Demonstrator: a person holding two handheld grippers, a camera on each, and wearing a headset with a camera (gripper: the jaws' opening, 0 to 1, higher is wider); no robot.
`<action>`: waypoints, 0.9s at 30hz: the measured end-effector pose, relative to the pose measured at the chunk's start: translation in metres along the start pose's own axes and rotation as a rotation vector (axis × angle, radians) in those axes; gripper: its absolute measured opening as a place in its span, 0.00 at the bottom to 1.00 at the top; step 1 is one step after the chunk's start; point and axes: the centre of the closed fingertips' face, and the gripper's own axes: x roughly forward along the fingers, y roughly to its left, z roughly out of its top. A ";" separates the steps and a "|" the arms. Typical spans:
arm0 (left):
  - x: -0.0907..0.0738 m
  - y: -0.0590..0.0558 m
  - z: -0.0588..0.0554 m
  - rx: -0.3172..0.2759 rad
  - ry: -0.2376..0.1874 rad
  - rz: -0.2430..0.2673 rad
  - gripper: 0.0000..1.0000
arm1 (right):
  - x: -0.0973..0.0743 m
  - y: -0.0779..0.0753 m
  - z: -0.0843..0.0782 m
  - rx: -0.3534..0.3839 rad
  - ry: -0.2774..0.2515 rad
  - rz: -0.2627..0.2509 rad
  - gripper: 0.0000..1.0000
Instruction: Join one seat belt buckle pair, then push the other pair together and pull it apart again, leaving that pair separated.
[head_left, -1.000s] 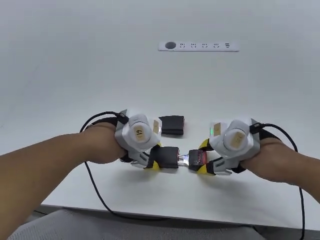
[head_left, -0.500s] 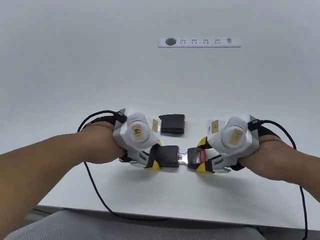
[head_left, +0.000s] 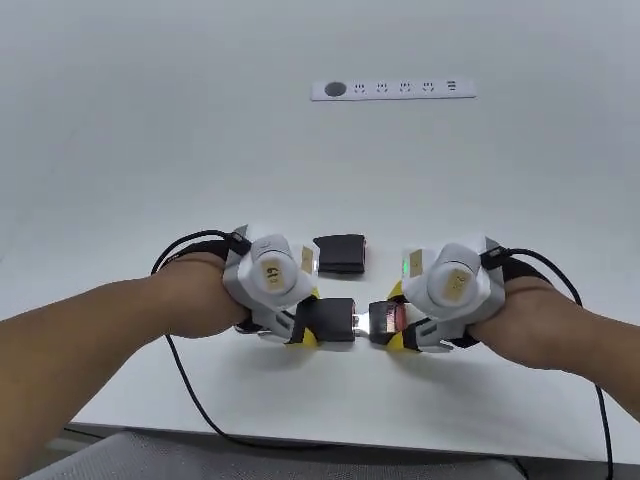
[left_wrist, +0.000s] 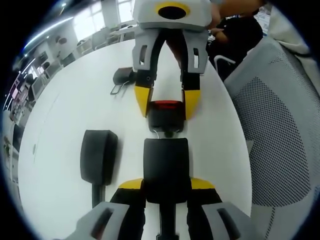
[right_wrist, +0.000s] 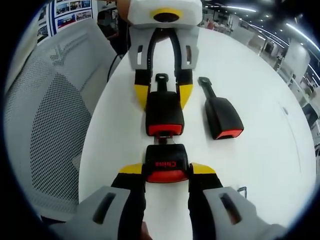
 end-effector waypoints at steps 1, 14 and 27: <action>0.000 0.000 0.000 -0.001 -0.001 0.000 0.32 | 0.000 0.000 0.000 0.003 0.000 0.000 0.31; 0.000 0.000 -0.001 -0.004 -0.012 0.001 0.32 | 0.005 0.001 0.007 0.007 -0.015 0.004 0.31; 0.000 0.000 0.000 -0.008 -0.027 0.006 0.31 | 0.010 0.000 0.008 0.023 -0.008 0.005 0.31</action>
